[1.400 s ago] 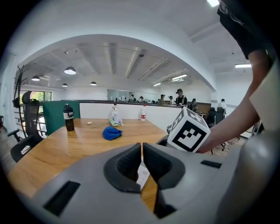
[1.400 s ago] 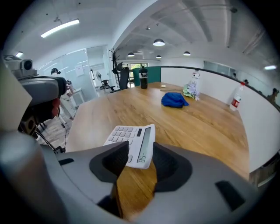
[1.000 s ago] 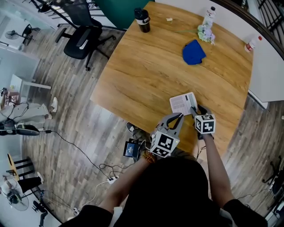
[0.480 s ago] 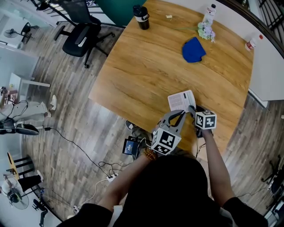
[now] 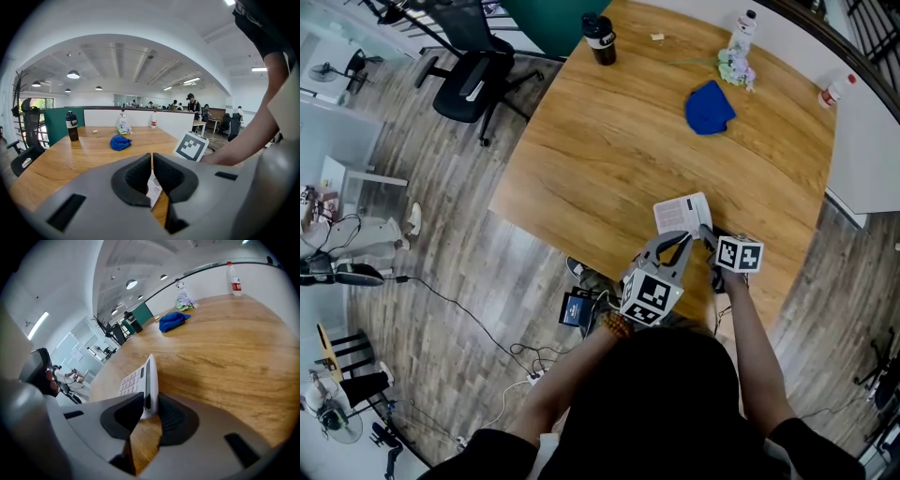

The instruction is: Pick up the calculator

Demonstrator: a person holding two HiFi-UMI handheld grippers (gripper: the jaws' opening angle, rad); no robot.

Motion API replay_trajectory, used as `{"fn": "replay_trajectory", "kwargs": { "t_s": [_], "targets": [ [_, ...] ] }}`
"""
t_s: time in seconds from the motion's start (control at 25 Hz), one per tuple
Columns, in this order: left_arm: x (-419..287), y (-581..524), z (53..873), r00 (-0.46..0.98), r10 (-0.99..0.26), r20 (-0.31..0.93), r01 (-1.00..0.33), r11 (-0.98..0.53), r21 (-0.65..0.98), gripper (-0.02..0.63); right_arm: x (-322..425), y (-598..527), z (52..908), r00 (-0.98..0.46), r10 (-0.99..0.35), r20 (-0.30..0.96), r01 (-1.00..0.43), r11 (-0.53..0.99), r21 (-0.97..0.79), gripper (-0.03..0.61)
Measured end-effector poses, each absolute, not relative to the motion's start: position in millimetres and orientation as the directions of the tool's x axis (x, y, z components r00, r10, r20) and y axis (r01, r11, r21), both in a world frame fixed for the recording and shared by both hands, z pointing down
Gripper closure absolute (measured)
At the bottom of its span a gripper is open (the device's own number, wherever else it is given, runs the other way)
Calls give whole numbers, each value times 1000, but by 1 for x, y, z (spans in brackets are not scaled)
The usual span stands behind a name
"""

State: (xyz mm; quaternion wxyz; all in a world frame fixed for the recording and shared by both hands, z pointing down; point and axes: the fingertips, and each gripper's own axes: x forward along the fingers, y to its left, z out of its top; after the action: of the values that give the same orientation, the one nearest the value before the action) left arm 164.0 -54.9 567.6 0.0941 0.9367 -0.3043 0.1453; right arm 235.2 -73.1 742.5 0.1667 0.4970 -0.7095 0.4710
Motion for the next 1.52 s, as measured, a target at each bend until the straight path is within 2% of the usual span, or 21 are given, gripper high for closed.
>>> {"fn": "replay_trajectory", "kwargs": {
  "t_s": [0.36, 1.0, 1.52],
  "targets": [
    [171, -53, 565, 786, -523, 329, -575, -814, 80, 584, 229, -73, 721, -518, -574, 634, -807, 82, -585, 521],
    [183, -50, 558, 799, -510, 320, -556, -829, 67, 584, 232, -77, 687, -499, -637, 588, -823, 134, -553, 522],
    [168, -90, 522, 741, -629, 234, -655, -753, 51, 585, 243, -98, 594, -455, -788, 416, -816, 181, -550, 522]
  ]
}}
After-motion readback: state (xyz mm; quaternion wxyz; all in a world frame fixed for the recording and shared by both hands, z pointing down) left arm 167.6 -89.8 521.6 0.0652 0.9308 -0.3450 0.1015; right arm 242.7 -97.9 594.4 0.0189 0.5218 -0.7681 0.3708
